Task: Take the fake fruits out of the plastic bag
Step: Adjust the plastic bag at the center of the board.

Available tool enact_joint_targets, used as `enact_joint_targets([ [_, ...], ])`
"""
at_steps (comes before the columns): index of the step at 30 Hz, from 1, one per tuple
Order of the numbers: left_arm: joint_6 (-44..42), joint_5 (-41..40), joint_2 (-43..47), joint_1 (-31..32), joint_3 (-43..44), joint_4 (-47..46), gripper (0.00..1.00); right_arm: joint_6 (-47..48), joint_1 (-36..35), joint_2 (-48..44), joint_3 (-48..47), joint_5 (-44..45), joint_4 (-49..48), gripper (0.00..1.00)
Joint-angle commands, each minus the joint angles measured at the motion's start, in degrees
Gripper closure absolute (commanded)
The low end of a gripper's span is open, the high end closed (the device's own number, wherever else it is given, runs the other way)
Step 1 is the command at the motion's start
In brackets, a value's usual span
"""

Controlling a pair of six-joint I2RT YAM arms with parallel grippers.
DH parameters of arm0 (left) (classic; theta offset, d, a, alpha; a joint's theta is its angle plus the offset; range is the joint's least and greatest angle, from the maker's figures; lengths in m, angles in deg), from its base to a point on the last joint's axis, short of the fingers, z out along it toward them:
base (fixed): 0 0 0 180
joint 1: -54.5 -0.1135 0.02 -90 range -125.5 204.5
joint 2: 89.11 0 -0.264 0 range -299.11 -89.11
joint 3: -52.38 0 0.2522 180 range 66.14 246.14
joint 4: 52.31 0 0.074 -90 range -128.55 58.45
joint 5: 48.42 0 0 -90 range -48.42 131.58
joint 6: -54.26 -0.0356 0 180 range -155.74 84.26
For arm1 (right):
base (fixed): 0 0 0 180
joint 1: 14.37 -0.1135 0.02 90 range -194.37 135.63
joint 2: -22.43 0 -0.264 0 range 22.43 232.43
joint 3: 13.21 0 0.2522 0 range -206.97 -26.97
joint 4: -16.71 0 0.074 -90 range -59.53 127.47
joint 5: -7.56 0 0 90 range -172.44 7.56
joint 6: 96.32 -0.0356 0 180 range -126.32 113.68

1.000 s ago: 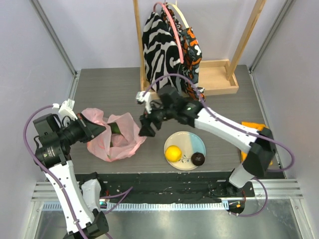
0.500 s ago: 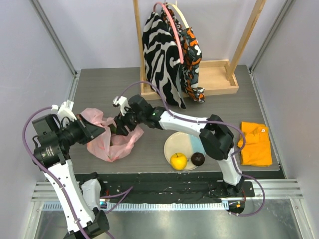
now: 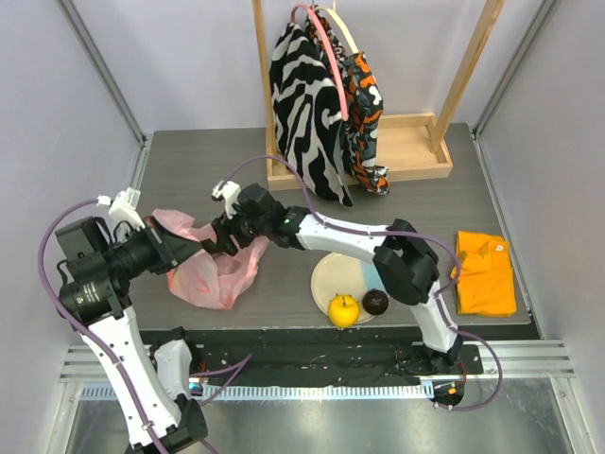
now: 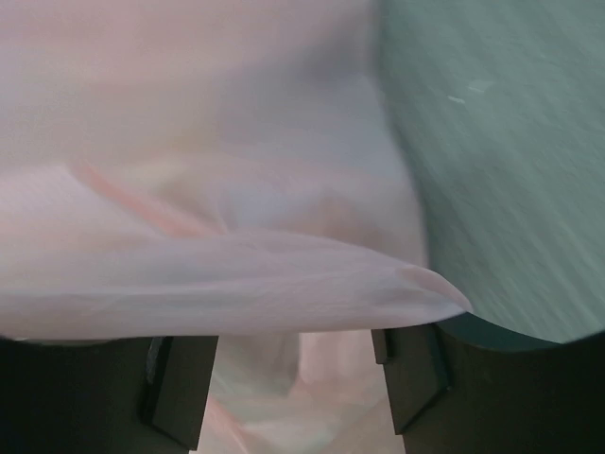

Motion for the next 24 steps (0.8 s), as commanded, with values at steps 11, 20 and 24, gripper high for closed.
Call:
enact_joint_targets([
  [11,-0.33,8.81,-1.16,-0.31,5.14,0.25,1.0,5.89,8.43,-27.68,21.55,29.43,2.29,0.34],
  [20,-6.13,11.02,1.38,-0.31,3.39,8.08,1.0,1.52,7.47,-39.14,29.45,-0.26,1.53,0.39],
  [24,-6.66,8.29,3.05,-0.31,1.89,9.04,1.0,0.19,6.15,-34.23,27.1,-4.07,-0.34,0.47],
])
